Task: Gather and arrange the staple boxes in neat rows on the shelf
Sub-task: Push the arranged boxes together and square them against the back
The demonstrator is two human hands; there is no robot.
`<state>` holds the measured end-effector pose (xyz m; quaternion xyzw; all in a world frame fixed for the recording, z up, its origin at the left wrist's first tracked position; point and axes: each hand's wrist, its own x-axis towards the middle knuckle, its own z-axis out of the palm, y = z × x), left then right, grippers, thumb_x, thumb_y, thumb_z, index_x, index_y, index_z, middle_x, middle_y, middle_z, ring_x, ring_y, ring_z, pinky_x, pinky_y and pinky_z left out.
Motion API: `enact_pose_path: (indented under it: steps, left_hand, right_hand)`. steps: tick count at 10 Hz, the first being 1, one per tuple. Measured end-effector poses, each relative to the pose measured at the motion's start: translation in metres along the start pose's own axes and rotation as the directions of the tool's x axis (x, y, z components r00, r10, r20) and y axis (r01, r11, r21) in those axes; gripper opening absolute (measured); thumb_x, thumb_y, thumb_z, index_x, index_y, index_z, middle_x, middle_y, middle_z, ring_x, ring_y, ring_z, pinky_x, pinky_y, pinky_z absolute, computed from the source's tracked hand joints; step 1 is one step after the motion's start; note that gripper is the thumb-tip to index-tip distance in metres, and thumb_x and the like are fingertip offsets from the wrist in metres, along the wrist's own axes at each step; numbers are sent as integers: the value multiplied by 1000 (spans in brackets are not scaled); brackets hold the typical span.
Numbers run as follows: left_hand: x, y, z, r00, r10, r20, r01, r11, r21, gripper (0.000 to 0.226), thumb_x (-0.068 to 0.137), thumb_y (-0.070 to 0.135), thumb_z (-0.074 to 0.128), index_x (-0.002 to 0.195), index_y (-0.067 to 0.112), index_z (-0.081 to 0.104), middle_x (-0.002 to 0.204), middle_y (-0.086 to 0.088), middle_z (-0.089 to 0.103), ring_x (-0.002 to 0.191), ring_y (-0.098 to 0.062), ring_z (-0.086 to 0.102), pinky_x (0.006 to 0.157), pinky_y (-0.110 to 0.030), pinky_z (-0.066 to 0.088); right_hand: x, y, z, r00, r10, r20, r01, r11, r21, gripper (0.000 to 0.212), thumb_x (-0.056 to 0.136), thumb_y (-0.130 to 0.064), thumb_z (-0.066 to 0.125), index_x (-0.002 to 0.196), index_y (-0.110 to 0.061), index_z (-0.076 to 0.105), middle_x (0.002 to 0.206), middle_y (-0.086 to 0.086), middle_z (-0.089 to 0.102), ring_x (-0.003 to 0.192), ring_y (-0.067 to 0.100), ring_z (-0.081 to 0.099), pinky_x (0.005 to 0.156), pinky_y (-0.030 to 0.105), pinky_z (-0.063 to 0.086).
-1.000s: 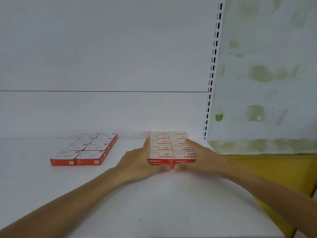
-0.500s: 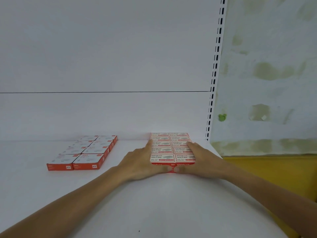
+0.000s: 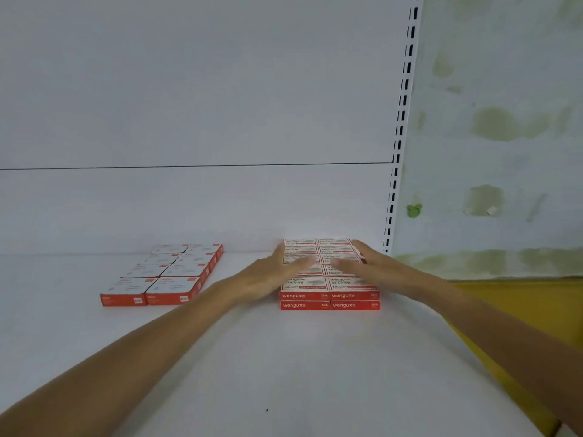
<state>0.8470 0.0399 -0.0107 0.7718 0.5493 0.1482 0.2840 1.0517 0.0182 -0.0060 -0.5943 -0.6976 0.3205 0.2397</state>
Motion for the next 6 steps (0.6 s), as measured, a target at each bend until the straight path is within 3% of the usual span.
enact_pose_path:
  steps: [1,2,3,4,5,6]
  left_hand:
    - [12,5,4,999,-24,-32,24,999,-22,107,64,86,19,148,23,0,139,1,49,120,-20,53,103,-34,38]
    - [18,4,10,999,-23,-27,23,999,-23,109,64,88,21,148,23,-1,141,0,46,120,-21,53,102,-35,39]
    - [24,0,7,996,-88,-17,87,995,-57,96,76,80,22,148,22,-4,141,-5,46,123,-24,49,102,-36,34]
    - [22,2,4,996,-79,-28,80,997,14,90,80,77,18,148,23,-5,142,-7,45,125,-25,48,107,-41,33]
    - [19,-3,-4,993,-23,-114,48,975,218,88,82,75,18,148,20,2,153,-5,26,140,-26,26,114,-51,18]
    - [6,-11,-29,981,39,-191,32,934,356,81,87,68,20,148,14,12,156,-4,16,144,-21,12,116,-50,9]
  right_hand:
    - [18,3,1,999,35,-9,-34,997,74,61,82,-62,48,129,-25,37,113,-8,63,100,11,63,92,30,47]
    - [31,2,12,999,30,-27,-31,999,-20,62,77,-70,49,122,-28,41,114,-5,60,102,14,61,84,29,49]
    - [36,2,16,999,22,-47,-27,996,-90,64,77,-65,55,126,-25,45,110,-1,64,92,14,66,79,28,53]
    - [33,-3,12,997,61,-35,-66,988,-141,58,85,-58,51,127,-19,42,114,-1,63,88,13,65,77,25,49]
    - [37,-6,10,995,85,-59,-96,973,-210,63,82,-65,46,127,-21,45,113,1,65,92,17,66,88,34,51]
    - [39,-15,15,979,70,-190,-145,897,-418,77,85,-66,40,141,-13,31,147,9,35,128,24,45,106,42,37]
